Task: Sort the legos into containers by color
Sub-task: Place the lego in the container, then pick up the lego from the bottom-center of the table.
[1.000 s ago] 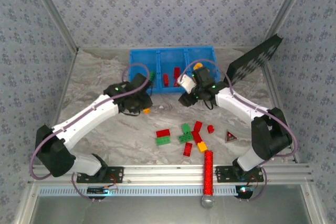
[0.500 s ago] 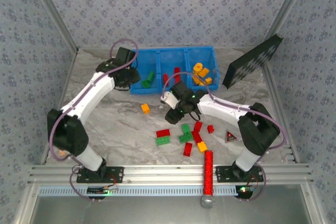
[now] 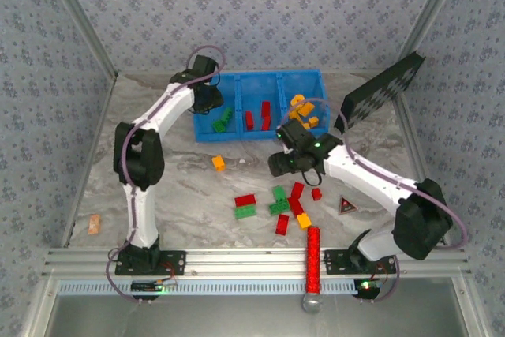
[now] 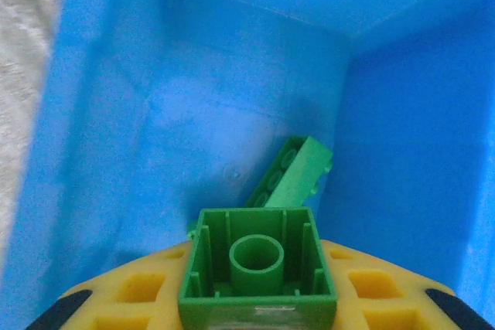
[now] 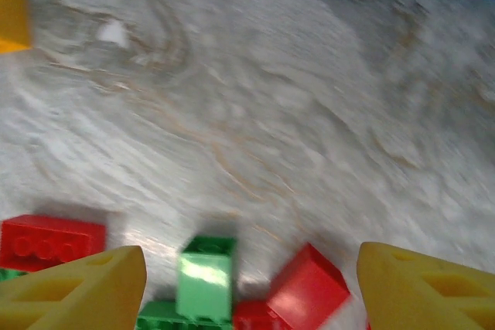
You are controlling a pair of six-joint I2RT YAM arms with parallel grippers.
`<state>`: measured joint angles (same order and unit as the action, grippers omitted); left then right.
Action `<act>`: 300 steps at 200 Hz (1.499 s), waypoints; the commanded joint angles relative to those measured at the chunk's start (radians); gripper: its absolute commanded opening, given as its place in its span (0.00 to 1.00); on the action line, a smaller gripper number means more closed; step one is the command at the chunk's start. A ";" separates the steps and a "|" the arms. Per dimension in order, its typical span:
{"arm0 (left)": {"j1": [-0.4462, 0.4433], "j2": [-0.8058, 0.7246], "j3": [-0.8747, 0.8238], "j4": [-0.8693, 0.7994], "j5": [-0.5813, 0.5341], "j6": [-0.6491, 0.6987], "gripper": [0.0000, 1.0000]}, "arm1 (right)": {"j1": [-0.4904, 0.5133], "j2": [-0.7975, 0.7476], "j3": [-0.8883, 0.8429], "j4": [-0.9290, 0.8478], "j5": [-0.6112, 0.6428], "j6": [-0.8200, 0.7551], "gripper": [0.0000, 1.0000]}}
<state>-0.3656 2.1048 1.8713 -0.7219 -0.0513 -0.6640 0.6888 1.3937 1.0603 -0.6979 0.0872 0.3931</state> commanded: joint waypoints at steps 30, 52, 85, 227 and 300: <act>0.004 0.148 0.162 -0.035 0.070 0.024 0.15 | -0.138 -0.214 -0.163 -0.150 -0.019 0.150 0.80; 0.004 0.183 0.187 -0.043 0.074 0.020 0.15 | -0.228 -0.282 -0.238 -0.154 -0.053 0.112 0.80; 0.001 0.205 0.198 -0.048 0.090 0.006 0.19 | -0.299 -0.283 -0.304 -0.097 -0.071 0.056 0.80; -0.019 0.144 0.201 -0.114 0.080 0.021 0.50 | -0.295 -0.010 -0.362 0.116 -0.174 -0.026 0.72; -0.026 0.070 0.216 -0.135 0.099 0.047 0.53 | -0.266 -0.005 -0.394 0.121 -0.182 0.019 0.53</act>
<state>-0.3813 2.2734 2.0373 -0.8219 0.0319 -0.6434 0.4057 1.3754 0.6720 -0.5560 -0.0776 0.3885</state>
